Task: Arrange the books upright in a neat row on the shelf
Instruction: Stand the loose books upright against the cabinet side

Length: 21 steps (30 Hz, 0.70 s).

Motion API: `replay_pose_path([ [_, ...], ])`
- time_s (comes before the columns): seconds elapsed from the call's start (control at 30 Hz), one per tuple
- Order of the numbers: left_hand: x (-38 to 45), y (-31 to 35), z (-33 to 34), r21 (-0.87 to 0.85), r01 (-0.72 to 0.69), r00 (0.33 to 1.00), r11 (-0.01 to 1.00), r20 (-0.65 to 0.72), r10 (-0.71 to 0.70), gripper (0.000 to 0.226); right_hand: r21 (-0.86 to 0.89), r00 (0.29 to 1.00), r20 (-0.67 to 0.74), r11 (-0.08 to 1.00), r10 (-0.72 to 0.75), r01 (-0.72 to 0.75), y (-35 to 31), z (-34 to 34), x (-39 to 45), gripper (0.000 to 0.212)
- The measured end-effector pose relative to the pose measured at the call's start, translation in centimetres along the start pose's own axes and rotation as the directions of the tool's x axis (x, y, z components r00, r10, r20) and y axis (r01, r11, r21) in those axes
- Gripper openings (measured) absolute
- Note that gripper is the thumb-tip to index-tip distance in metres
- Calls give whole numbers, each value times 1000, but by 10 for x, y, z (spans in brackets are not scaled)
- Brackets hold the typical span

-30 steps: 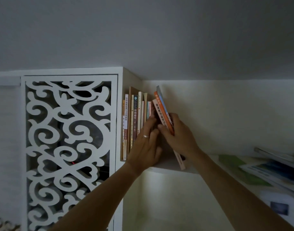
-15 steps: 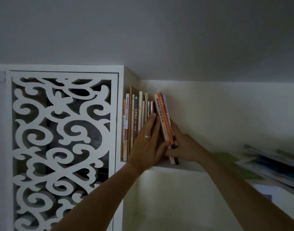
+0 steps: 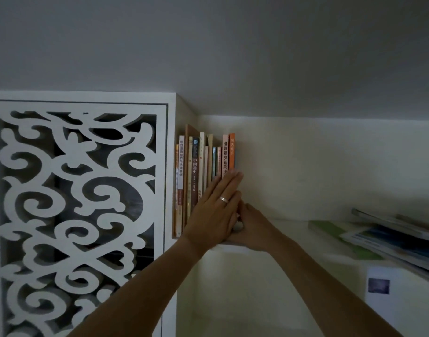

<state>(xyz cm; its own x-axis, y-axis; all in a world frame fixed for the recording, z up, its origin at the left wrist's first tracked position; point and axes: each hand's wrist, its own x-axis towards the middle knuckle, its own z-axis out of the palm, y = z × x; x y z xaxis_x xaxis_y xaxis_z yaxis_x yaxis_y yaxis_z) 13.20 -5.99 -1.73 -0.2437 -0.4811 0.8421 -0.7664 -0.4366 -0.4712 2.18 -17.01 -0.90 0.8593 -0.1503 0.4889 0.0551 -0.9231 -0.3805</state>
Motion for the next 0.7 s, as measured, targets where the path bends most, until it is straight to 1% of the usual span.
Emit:
replay_pose_path([
  [0.03, 0, -1, 0, 31, -15, 1000, 999, 24, 14, 42, 74, 1000, -4, 997, 15, -14, 4, 4, -2, 102],
  [0.07, 0, -3, 1, 48, -20, 999, 999, 35, 18, 41, 104, 999, -28, 994, 31, -28, 5, 6, -4, 98],
  [0.23, 0, -3, 3, 39, 29, 999, 999, 32, -31, 34, -9, 976, -181, 992, 124, -128, 4, 11, -6, 86],
  [0.33, 1, -1, 3, 52, 37, 997, 998, 59, -40, 37, -55, 963, -213, 982, 167, -183, -5, 9, -10, 81],
  [0.37, 1, 0, 3, 75, 38, 996, 996, 82, -44, 40, -60, 960, -210, 977, 187, -204, -6, 10, -11, 75],
  [0.4, 0, 0, 2, 106, 37, 993, 994, 107, -49, 44, -62, 957, -201, 973, 208, -224, -7, 12, -12, 63],
  [0.43, -1, 1, 2, 140, 35, 990, 990, 129, -53, 47, -73, 959, -181, 970, 217, -233, -7, 14, -14, 45],
  [0.47, -1, 2, 2, 169, 34, 988, 985, 142, -58, 48, -99, 964, -155, 968, 216, -233, -8, 13, -17, 34],
  [0.53, -1, 7, 2, 205, 52, 987, 977, 140, -82, 48, -171, 971, -104, 958, 216, -232, -3, 4, -26, 36],
  [0.57, 0, 12, 2, 208, 79, 986, 975, 124, -107, 49, -236, 972, -82, 943, 222, -236, 0, -5, -32, 42],
  [0.63, 4, 27, 4, 198, 161, 981, 967, 75, -179, 51, -388, 969, -37, 890, 243, -238, 8, -36, -48, 53],
  [0.7, 10, 41, 8, 195, 238, 970, 952, 12, -244, 50, -488, 954, -5, 832, 298, -263, 19, -74, -68, 53],
])
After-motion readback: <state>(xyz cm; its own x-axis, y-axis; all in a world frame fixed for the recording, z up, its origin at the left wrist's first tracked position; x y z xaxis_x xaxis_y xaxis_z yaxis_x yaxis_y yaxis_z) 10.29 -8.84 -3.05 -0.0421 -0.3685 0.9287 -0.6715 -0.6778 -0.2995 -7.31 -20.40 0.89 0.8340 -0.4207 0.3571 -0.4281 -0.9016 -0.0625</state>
